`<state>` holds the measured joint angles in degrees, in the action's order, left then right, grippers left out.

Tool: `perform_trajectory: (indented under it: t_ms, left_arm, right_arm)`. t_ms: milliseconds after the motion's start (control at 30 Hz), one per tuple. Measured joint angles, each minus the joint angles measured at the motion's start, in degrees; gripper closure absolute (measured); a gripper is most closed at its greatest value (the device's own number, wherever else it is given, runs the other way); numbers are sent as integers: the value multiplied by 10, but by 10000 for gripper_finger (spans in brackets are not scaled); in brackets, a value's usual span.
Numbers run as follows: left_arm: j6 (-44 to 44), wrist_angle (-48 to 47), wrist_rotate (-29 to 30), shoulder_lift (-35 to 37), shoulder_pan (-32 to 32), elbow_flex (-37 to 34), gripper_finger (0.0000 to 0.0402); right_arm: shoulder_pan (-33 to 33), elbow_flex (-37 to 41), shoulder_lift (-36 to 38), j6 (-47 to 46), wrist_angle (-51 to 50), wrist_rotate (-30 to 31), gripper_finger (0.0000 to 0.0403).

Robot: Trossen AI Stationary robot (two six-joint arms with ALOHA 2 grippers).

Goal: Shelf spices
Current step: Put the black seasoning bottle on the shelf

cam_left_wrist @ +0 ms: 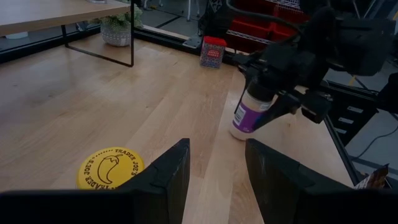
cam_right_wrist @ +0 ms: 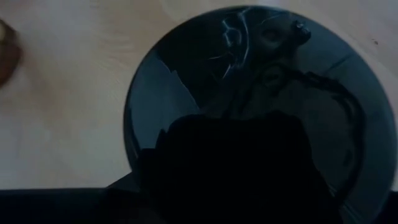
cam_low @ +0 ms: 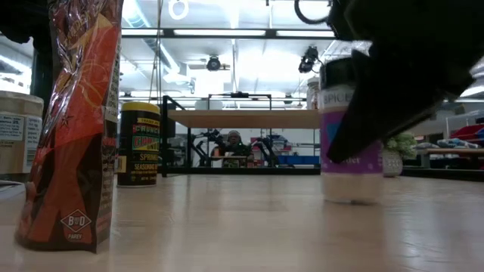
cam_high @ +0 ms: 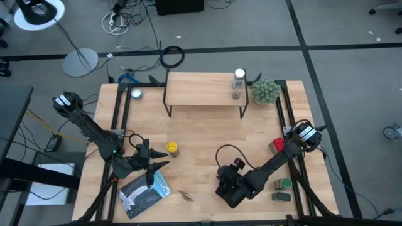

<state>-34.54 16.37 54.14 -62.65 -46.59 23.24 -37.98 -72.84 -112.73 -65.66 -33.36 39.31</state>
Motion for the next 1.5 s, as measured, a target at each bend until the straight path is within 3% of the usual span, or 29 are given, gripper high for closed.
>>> perform_trajectory:
  t_ms: [300, 700, 967, 1133, 1367, 1500]
  left_arm:
    - [0, 0, 0, 0, 0, 0, 241]
    - [10, 4, -3, 0, 0, 0, 241]
    - [11, 6, -13, 0, 0, 0, 241]
    - [25, 6, -13, 0, 1, 0, 241]
    - [77, 6, -6, 8, 32, 0, 241]
    - [143, 2, -3, 40, 70, 0, 241]
  right_arm:
    - [24, -38, 44, 84, -4, -1, 210]
    - [128, -42, 198, 268, -9, -4, 209]
    - [261, -44, 254, 404, 50, -114, 210]
    - [331, -115, 223, 470, 40, -179, 211]
    - [409, -292, 120, 554, -30, -192, 212]
    - [470, -370, 49, 569, -60, -267, 212]
